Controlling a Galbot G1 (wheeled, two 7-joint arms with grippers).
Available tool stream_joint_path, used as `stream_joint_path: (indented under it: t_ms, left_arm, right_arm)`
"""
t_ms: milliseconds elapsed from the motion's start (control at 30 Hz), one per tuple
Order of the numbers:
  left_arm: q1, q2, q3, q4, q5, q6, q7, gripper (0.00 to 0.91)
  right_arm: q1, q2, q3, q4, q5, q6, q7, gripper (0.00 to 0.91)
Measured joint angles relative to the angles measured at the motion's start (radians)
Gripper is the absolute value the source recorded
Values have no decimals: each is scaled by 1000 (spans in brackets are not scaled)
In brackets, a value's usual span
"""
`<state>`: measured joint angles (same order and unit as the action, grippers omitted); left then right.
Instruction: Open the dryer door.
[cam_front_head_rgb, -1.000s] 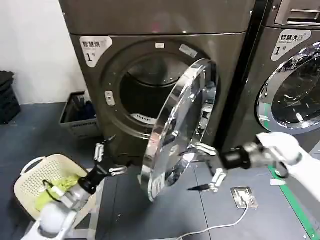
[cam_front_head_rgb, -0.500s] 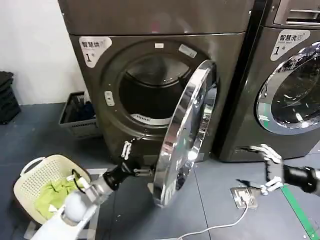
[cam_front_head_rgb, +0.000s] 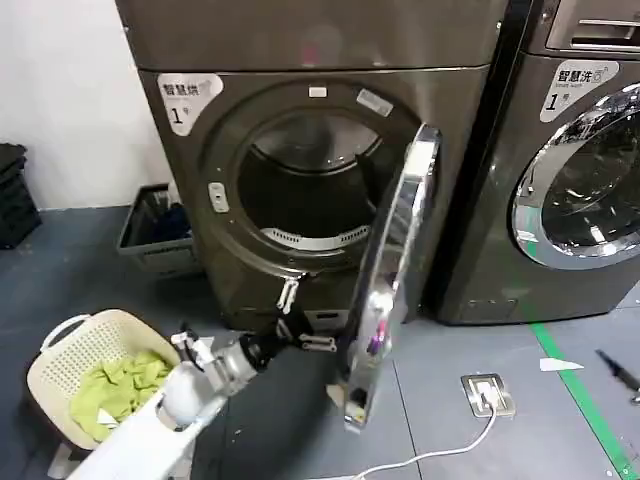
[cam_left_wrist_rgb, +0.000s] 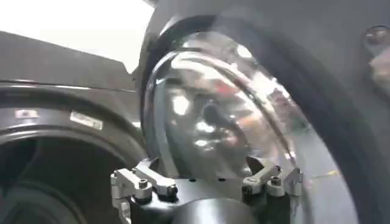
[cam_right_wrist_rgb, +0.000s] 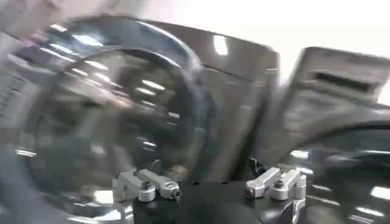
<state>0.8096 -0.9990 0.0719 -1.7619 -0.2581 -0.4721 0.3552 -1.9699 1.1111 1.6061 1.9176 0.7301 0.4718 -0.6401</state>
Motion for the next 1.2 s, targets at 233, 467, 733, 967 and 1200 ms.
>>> stream_joint_path:
  t_ms: [233,467,733,967,1200]
  left_arm:
    - [-84,-45,62,29,-1,14,0,907]
    - [-150,-96,123,70,1,37,-7,907]
    - [-221,-166,191,137,1,56,-15,907]
    - [-287,-241,242,219,1,58,-19,907]
    - [-357,-324,275,317,5,56,-22,907]
  right_arm:
    - [-20,154,70,-15,-152,-33,328,907]
    - [-17,243,124,15,-188,-164,574,907]
    - [19,297,156,44,-207,-267,697,907]
    - [51,342,186,28,-287,-332,799,907]
    - [94,392,259,-9,-345,-383,903,907]
